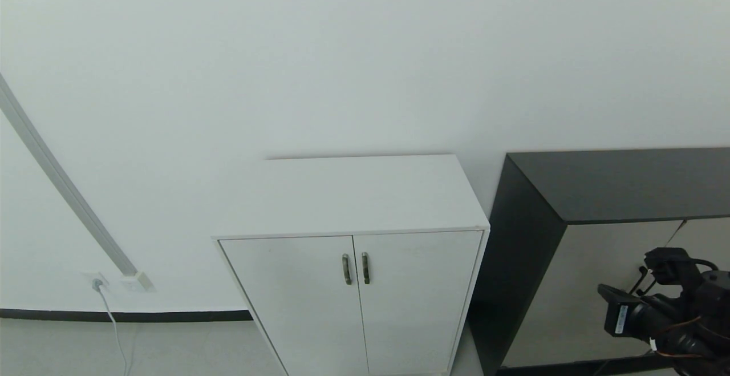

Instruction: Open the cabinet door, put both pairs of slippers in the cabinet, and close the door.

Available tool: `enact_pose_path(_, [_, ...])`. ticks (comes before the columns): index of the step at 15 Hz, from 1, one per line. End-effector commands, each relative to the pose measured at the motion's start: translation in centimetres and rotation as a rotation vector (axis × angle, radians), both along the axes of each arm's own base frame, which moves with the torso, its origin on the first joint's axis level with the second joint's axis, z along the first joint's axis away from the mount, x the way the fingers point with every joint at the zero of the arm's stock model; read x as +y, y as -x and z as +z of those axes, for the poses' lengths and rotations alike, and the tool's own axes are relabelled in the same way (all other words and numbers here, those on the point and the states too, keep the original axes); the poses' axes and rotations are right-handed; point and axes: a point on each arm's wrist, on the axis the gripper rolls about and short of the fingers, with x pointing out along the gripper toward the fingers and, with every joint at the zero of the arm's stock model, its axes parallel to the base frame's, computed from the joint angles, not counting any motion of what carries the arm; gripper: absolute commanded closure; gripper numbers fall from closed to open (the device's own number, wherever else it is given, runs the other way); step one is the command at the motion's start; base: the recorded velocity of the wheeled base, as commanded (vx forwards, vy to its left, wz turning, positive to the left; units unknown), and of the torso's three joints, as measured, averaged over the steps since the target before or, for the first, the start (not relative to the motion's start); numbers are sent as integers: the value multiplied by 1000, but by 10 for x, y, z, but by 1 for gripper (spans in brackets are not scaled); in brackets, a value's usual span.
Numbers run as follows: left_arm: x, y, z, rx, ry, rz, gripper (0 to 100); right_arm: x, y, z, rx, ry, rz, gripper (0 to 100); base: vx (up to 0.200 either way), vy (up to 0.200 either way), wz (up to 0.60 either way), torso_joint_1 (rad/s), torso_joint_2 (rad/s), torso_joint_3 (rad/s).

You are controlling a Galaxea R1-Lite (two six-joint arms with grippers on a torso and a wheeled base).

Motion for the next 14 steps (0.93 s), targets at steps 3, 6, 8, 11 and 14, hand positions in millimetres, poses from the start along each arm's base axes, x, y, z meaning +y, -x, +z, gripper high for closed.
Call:
enact_pose_path(3, [0, 0, 0, 1, 0, 0, 100, -9, 34, 34, -45, 30, 31, 100, 0, 0, 0, 0, 0, 0])
enact_pose_path(6, [0, 0, 0, 1, 0, 0, 100, -12, 74, 48, -29, 34, 76, 100, 0, 0, 0, 0, 0, 0])
enact_pose_path(8, [0, 0, 0, 1, 0, 0, 100, -14, 101, 51, -22, 41, 120, 100, 0, 0, 0, 0, 0, 0])
enact_pose_path(11, [0, 0, 0, 1, 0, 0, 100, -17, 135, 46, 4, 58, 165, 100, 0, 0, 0, 0, 0, 0])
enact_pose_path(14, [0, 0, 0, 1, 0, 0, 100, -19, 164, 34, 47, 48, 193, 100, 0, 0, 0, 0, 0, 0])
